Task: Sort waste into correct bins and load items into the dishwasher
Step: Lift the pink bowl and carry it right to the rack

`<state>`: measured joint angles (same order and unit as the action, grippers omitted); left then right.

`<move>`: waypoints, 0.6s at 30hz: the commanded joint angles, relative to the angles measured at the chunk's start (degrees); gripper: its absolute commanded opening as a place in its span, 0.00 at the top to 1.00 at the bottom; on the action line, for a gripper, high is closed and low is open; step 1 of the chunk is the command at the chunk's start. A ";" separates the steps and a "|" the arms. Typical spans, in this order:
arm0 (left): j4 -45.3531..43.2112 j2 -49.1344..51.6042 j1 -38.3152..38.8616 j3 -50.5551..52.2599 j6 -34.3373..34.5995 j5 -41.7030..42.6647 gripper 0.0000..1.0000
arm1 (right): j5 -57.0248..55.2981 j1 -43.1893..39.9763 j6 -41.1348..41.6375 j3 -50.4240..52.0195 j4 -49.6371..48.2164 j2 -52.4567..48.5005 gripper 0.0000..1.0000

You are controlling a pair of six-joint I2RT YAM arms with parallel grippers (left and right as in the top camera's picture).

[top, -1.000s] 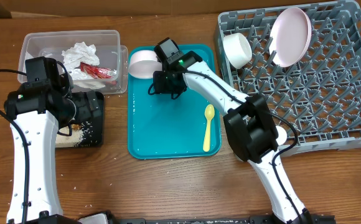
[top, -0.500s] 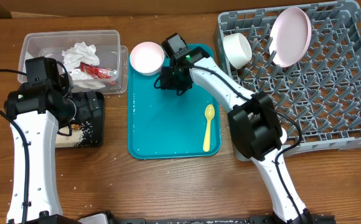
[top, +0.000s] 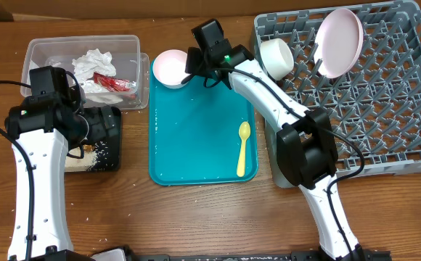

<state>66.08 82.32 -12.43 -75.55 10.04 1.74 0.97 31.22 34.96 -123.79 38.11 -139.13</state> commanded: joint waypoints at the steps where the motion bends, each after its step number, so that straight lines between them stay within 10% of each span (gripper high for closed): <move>1: -0.15 0.17 -0.31 0.20 -1.27 0.66 0.00 | -3.50 0.17 2.62 -1.05 -0.35 -2.56 0.53; 18: -0.15 0.17 -0.31 0.20 -1.27 0.66 0.00 | -0.74 0.22 1.07 -1.05 -1.44 -6.03 0.65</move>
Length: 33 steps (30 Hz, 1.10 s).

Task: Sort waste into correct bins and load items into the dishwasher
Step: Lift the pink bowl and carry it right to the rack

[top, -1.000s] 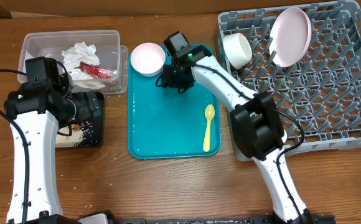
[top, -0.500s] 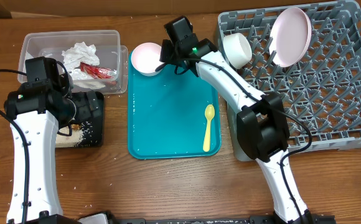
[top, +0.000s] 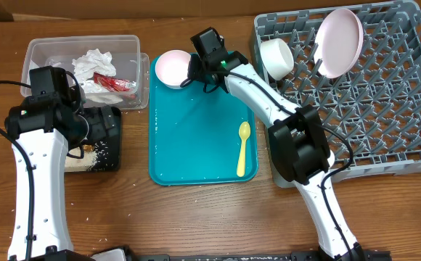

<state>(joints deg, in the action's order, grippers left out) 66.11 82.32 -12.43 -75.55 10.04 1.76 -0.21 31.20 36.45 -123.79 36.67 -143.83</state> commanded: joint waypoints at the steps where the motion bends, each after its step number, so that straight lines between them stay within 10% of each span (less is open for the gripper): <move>1: -0.17 0.17 -0.31 0.20 -1.27 0.63 0.00 | 0.46 0.24 -0.42 -1.05 0.07 -1.33 0.68; 10: -0.17 0.17 -0.31 0.20 -1.27 0.63 0.00 | 0.28 0.11 -0.96 -1.07 8.26 -1.31 0.96; 25: -0.17 0.17 -0.31 0.20 -1.27 0.63 0.00 | -26.67 -2.19 -10.73 -1.22 31.10 24.74 0.96; 33: -0.17 0.17 -0.31 0.20 -1.27 0.63 0.00 | -64.74 -2.45 17.25 -1.07 59.63 31.54 0.96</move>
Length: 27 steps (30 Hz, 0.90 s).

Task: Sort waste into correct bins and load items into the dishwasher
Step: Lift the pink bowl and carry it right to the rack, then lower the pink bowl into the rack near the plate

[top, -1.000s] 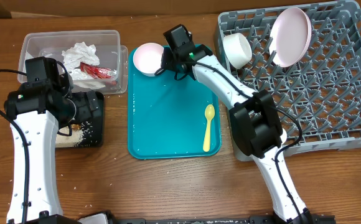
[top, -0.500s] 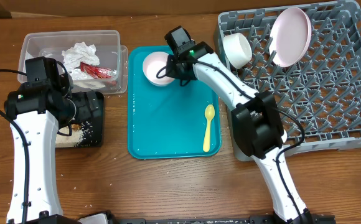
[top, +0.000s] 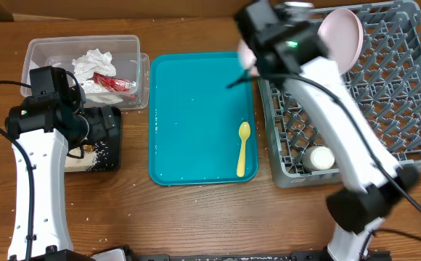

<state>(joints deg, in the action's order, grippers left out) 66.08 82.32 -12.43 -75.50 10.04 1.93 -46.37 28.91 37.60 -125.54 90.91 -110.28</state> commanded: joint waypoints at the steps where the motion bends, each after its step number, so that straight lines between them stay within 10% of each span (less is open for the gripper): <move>1: -0.15 0.17 -0.31 0.15 -1.27 0.46 0.00 | -19.19 -0.24 17.94 1.75 6.16 -1.99 0.96; 15: -0.15 0.17 -0.31 0.15 -1.27 0.46 0.00 | -31.43 -0.37 56.19 37.92 2.58 -1.68 0.96; 27: -0.15 0.17 -0.31 0.15 -1.27 0.46 0.00 | -36.09 -0.70 53.40 48.13 -20.39 -1.70 0.96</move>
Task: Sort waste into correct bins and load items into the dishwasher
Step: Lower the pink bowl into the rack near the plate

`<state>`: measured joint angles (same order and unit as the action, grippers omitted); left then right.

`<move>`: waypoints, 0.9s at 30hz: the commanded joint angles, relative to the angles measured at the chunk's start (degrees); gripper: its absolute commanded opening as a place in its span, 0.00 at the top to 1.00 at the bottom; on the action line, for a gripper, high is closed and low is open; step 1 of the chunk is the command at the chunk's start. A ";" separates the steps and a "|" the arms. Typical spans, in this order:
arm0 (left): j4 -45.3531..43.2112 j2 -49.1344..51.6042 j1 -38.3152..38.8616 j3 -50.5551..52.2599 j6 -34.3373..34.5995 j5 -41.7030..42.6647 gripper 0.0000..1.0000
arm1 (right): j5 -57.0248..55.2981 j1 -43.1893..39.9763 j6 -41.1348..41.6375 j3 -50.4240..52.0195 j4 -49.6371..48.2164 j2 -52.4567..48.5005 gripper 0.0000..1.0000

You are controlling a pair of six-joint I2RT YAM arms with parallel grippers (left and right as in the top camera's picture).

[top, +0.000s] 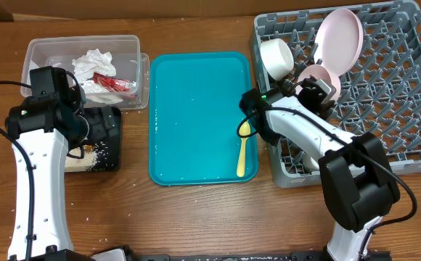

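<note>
A pink bowl (319, 75) stands tilted on its edge among the tines of the grey dish rack (392, 116), just below the pink plate (339, 40) and to the right of the white cup (276, 56). My right gripper (316, 91) is at the bowl's lower rim and appears shut on it. A yellow spoon (242, 148) lies on the right side of the teal tray (192, 116). My left gripper (80, 123) hangs over the black bin (98, 145); its fingers blend into the dark bin.
A clear bin (43, 51) at the back left holds crumpled white paper and a red wrapper. The black bin has pale crumbs at its lower left. My right arm's elbow (254, 109) lies across the gap between tray and rack.
My right gripper was high over the tray's back right corner, blurred, with the bowl. Now the bowl is down among the rack's tines. The left arm has not moved.
The right gripper reached the pink bowl on the tray's back left corner and closed in on its rim. Then the bowl was off the tray and up near the rack. Now it stands in the rack. The spoon and left arm stayed put.
</note>
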<state>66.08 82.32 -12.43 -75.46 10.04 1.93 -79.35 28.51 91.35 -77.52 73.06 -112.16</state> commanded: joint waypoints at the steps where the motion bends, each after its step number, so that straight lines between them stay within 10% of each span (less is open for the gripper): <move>1: -0.15 0.17 -0.31 0.11 -1.29 0.46 0.00 | -2.97 -0.31 -3.78 0.15 -5.62 0.15 0.96; 8: -0.15 0.17 -0.31 0.11 -1.27 0.46 0.00 | 0.94 -0.31 -30.21 0.26 -26.45 -0.48 0.96; 27: -0.15 0.17 -0.31 0.11 -1.27 0.46 0.00 | 6.60 -2.93 -30.32 0.31 -20.79 -0.52 0.96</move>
<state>66.08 82.32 -12.43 -75.46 10.04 1.93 -77.78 25.89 62.28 -77.23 52.03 -112.16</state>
